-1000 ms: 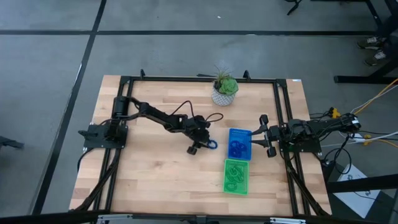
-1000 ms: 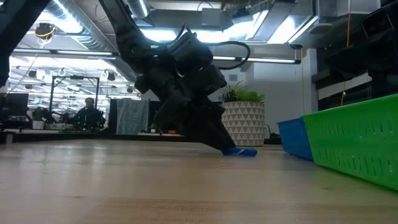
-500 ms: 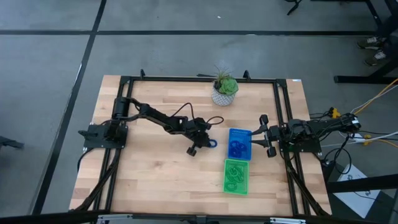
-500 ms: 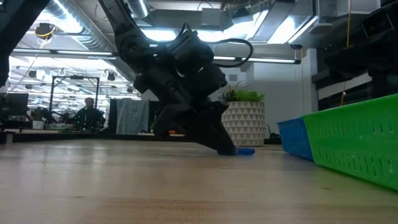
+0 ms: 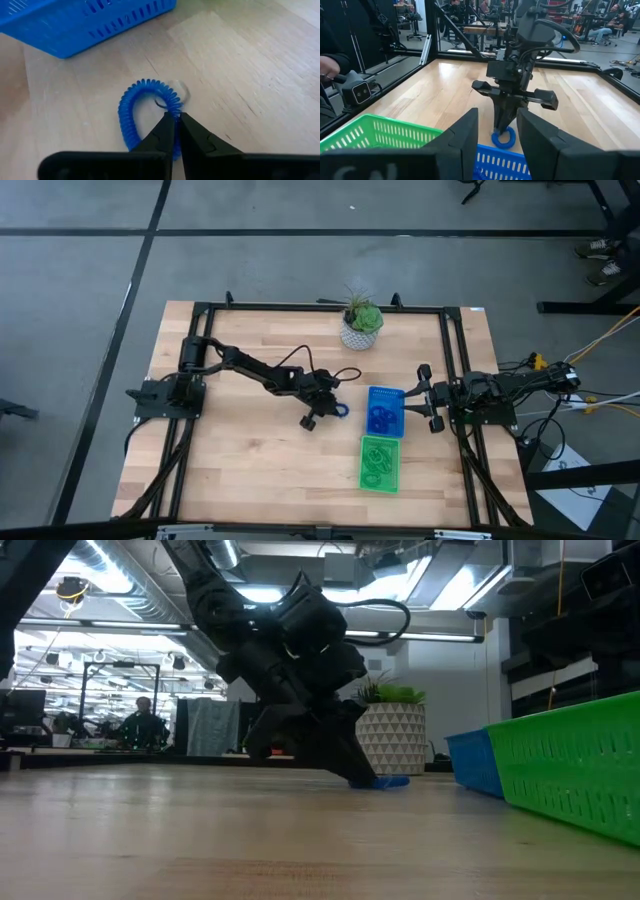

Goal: Sort spring keychains
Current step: Put the blue spring keychain into the blue bin

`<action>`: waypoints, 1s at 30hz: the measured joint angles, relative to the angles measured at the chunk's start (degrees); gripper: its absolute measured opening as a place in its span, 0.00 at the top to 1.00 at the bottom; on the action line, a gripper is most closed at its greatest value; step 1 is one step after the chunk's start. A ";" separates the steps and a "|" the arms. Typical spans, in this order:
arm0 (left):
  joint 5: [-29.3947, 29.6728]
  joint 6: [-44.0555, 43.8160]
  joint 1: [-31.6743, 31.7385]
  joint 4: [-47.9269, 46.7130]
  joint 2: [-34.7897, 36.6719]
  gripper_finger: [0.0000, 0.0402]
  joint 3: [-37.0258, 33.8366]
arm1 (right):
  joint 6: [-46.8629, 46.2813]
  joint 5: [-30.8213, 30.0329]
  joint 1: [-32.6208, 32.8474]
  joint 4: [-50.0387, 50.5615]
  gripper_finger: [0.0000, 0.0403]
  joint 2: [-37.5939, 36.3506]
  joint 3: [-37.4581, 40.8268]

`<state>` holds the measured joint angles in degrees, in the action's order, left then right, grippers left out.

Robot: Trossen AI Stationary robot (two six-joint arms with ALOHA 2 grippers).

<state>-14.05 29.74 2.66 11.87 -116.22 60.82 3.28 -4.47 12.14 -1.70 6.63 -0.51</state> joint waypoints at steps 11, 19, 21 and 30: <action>5.94 -0.44 -1.30 -1.07 3.17 0.98 -0.01 | 0.01 0.00 -0.02 0.00 0.66 0.00 0.00; 9.27 -0.44 -3.85 -3.85 10.60 0.98 0.04 | 0.01 0.00 -0.02 -0.02 0.66 0.00 0.01; 11.70 -0.39 -4.68 -4.91 12.59 0.98 0.04 | 0.01 0.00 -0.01 -0.02 0.66 0.00 0.00; 20.79 0.09 -8.35 -7.40 20.41 0.98 0.02 | -0.01 0.00 -0.02 -0.02 0.66 0.00 0.00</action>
<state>6.74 29.82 -5.69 4.47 -95.81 60.84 3.27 -4.47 12.13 -1.72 6.63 -0.51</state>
